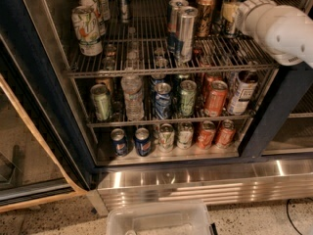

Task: Pick redbull can from top shelf of fridge

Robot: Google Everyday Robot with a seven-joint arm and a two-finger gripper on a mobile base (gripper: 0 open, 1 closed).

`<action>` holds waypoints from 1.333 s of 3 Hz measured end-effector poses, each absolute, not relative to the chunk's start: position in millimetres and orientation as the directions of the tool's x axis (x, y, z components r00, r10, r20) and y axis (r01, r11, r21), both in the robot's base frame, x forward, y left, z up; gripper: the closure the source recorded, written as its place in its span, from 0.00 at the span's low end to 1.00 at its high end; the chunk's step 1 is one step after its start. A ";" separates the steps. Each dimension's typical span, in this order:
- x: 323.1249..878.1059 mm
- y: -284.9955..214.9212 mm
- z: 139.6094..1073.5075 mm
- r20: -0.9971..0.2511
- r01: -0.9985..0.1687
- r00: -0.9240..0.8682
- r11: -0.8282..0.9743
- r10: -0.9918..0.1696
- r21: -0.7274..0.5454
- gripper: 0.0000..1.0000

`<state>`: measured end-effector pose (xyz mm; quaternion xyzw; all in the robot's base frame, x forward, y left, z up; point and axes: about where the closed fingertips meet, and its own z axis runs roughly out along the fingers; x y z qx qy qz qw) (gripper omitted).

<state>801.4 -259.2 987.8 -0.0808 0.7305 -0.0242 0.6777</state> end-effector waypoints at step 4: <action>713.5 -231.5 1034.0 -0.989 -0.151 -0.058 0.980 -0.136 -0.126 1.00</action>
Offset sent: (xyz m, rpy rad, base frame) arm -0.0575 0.0182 0.0357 0.0107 -0.0188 0.0523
